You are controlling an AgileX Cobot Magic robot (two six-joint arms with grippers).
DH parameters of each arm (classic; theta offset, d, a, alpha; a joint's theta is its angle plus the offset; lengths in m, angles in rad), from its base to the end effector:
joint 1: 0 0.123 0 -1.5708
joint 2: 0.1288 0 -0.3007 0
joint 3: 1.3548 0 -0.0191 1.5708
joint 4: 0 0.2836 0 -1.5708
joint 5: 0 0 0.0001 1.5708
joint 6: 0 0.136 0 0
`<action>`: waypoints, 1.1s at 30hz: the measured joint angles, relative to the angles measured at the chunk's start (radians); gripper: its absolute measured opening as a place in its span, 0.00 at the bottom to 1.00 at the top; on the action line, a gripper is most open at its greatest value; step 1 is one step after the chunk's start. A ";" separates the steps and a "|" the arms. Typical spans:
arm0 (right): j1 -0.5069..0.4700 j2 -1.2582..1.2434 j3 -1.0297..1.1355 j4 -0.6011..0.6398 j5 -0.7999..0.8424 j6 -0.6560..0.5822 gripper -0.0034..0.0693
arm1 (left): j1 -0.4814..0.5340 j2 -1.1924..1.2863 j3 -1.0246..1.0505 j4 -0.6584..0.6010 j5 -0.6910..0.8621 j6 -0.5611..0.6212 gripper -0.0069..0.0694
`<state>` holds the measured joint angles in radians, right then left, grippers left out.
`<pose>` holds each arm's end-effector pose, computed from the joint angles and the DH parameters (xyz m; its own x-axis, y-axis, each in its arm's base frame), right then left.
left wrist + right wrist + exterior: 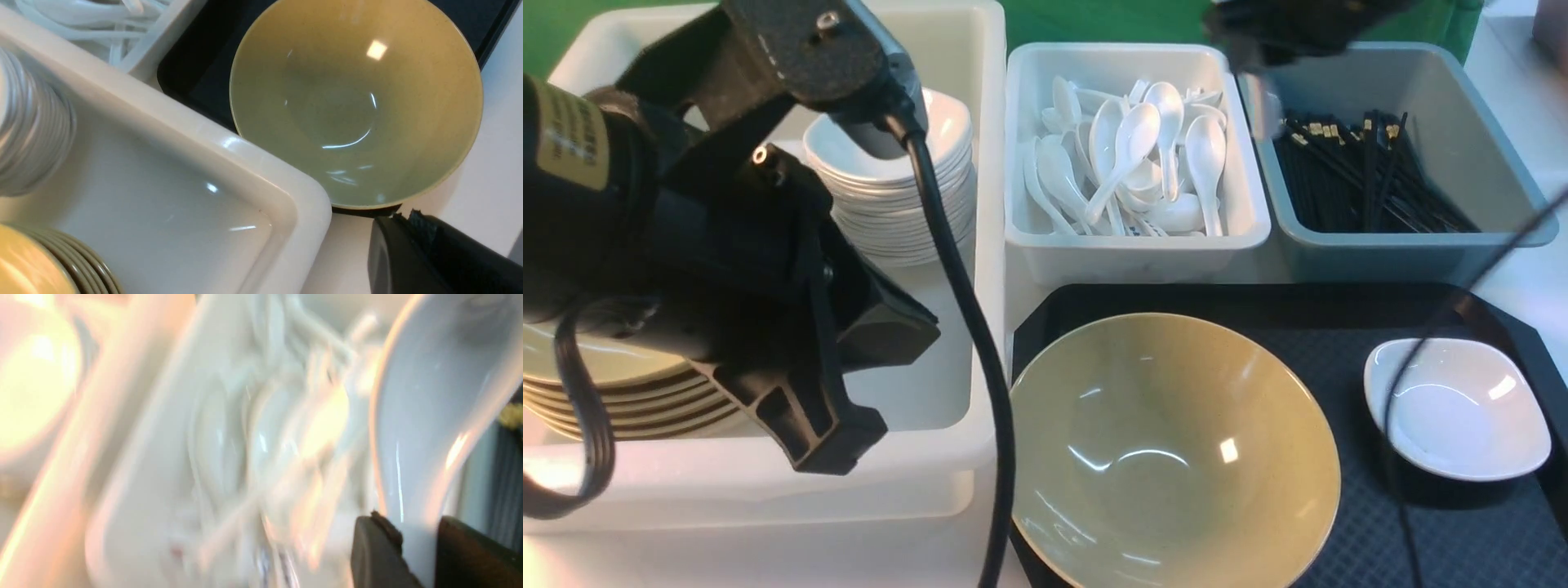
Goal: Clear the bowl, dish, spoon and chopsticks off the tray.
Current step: Use the right arm to put the soup spoon into the small storage box in the middle, then use the left arm to grab the yellow noodle bowl on the left
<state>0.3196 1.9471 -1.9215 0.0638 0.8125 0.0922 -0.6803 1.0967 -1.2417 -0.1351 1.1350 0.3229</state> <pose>0.4981 0.1715 0.3300 -0.6880 -0.0849 -0.7207 -0.2550 0.9581 0.1305 0.1868 -0.1725 0.3841 -0.4079 0.6652 -0.6254 0.8192 0.5691 0.0711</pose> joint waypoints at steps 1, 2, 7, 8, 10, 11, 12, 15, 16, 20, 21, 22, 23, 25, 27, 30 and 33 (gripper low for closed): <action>0.000 0.050 -0.041 0.000 -0.018 0.022 0.31 | 0.000 0.000 0.000 0.000 0.005 -0.007 0.08; 0.000 0.090 -0.072 -0.001 -0.025 0.032 0.31 | 0.000 0.000 0.000 -0.001 0.008 -0.015 0.08; 0.000 0.225 -0.176 -0.004 -0.005 0.061 0.43 | 0.000 0.000 0.000 -0.021 0.032 -0.047 0.08; 0.000 0.236 -0.187 -0.004 0.010 0.069 0.49 | 0.000 0.000 0.000 -0.029 0.034 -0.051 0.08; 0.000 0.242 -0.213 -0.004 0.069 0.074 0.62 | 0.000 0.000 0.000 -0.035 0.033 -0.062 0.08; 0.000 0.240 -0.230 -0.004 0.105 0.069 0.66 | 0.000 0.003 0.000 -0.035 0.028 -0.071 0.08; 0.000 0.233 -0.248 -0.004 0.147 0.051 0.72 | 0.000 0.008 0.000 -0.035 0.019 -0.081 0.08; 0.000 0.193 -0.302 -0.005 0.281 -0.050 0.80 | 0.000 0.038 -0.001 -0.030 -0.016 -0.119 0.08; 0.000 0.167 -0.319 -0.005 0.355 -0.102 0.82 | 0.000 0.067 -0.005 -0.022 -0.029 -0.130 0.08; 0.000 0.065 -0.304 -0.005 0.425 -0.194 0.82 | 0.000 0.161 -0.044 0.003 -0.046 -0.145 0.11; 0.000 -0.021 -0.255 -0.005 0.431 -0.221 0.82 | 0.000 0.218 -0.073 0.009 -0.050 -0.145 0.13; 0.000 -0.052 -0.233 -0.005 0.431 -0.226 0.82 | 0.000 0.246 -0.084 0.013 -0.051 -0.144 0.15; 0.000 -0.116 -0.184 -0.004 0.434 -0.233 0.81 | 0.000 0.289 -0.112 0.019 -0.052 -0.140 0.18; 0.000 -0.224 -0.085 -0.005 0.437 -0.248 0.79 | 0.001 0.352 -0.150 0.021 -0.053 -0.131 0.24; 0.000 -0.319 0.015 -0.005 0.440 -0.255 0.78 | 0.001 0.426 -0.188 0.021 -0.053 -0.119 0.30; 0.000 -0.464 0.192 -0.005 0.444 -0.264 0.75 | -0.003 0.511 -0.253 0.020 -0.054 -0.065 0.42; 0.000 -0.577 0.333 -0.005 0.444 -0.268 0.74 | -0.013 0.593 -0.306 0.022 -0.052 0.011 0.53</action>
<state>0.3196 1.3706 -1.5890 0.0591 1.2565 -0.1758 -0.6933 1.6896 -1.5482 -0.1131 1.0832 0.3336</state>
